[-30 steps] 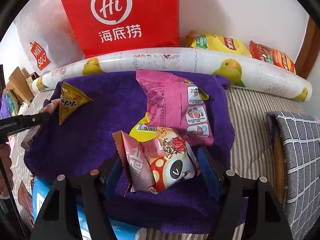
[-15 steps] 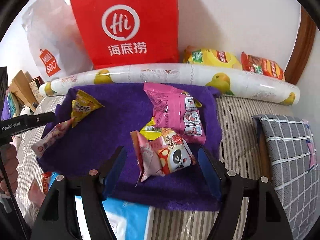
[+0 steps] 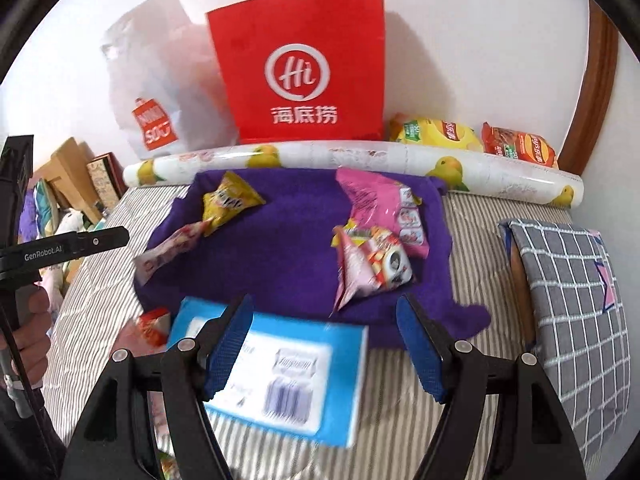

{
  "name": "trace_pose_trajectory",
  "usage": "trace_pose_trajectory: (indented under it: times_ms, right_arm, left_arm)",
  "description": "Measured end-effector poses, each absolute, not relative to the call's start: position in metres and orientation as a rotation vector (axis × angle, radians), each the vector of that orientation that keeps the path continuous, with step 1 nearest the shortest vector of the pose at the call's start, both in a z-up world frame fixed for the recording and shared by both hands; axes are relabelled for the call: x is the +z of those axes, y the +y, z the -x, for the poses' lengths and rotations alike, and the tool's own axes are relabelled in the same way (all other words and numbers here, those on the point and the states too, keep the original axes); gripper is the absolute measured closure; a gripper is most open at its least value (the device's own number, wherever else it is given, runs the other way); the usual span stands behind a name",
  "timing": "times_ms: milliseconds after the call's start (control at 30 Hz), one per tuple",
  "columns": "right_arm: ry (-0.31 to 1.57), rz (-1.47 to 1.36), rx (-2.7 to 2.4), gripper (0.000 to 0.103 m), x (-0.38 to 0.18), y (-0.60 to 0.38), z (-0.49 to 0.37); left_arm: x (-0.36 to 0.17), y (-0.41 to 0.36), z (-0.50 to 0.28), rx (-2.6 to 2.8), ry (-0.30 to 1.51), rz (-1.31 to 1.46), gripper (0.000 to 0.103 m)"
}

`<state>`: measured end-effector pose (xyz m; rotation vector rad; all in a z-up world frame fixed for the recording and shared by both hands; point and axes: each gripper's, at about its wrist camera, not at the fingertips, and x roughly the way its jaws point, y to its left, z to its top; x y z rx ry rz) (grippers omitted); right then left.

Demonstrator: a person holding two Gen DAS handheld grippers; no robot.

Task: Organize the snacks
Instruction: 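Move both open tools back toward the remaining snacks on the bed, then grasp the green snack bag with the right tool and lift it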

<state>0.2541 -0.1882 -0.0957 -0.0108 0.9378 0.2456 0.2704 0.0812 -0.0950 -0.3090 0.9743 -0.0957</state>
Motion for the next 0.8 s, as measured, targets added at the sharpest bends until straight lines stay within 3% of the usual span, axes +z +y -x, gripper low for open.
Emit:
trace_pose_trajectory:
  times_ms: [333,433,800]
  right_arm:
    - [0.98,-0.063,0.383,0.029,-0.095,-0.164,-0.18]
    - [1.005,-0.035,0.427,0.021,-0.101,-0.147,-0.16]
    - [1.034,0.15,0.487,0.019,-0.136,-0.081,-0.122]
  left_arm:
    - [-0.096,0.092,-0.215,-0.058,1.002,0.313,0.042]
    - [-0.093,0.094,-0.2,-0.053,0.989,0.32,0.036]
    - [-0.097,0.103,-0.162,-0.066,0.977,0.318,0.034]
